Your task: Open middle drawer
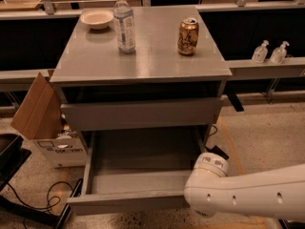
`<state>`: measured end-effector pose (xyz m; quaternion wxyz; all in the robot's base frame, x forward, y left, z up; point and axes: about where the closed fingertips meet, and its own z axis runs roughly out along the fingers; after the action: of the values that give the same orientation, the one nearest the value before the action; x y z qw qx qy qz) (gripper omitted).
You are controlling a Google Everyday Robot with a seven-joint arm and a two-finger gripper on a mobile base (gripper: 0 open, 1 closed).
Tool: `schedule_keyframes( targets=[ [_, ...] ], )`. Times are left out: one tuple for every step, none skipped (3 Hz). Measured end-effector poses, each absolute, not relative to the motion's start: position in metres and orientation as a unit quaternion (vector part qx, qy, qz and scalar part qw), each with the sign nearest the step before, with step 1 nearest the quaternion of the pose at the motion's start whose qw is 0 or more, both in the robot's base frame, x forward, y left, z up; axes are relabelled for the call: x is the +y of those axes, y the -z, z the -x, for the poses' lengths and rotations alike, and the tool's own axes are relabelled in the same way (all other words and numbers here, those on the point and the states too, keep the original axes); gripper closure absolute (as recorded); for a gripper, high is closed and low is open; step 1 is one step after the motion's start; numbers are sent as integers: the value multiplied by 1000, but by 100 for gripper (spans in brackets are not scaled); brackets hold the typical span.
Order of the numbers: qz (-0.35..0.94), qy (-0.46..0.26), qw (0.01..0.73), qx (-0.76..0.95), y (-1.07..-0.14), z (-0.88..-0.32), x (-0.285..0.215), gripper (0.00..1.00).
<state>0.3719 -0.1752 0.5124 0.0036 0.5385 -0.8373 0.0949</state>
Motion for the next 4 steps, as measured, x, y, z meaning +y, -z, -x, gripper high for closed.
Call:
schedule_keyframes(
  targets=[
    [-579, -92, -19, -810, -514, -427, -138, 100],
    [-610, -79, -37, -787, -505, -476, -104, 100],
    [-630, -64, -45, -773, -480, -515, -80, 100],
    [-632, -53, -37, -773, -449, -536, -78, 100]
  ],
)
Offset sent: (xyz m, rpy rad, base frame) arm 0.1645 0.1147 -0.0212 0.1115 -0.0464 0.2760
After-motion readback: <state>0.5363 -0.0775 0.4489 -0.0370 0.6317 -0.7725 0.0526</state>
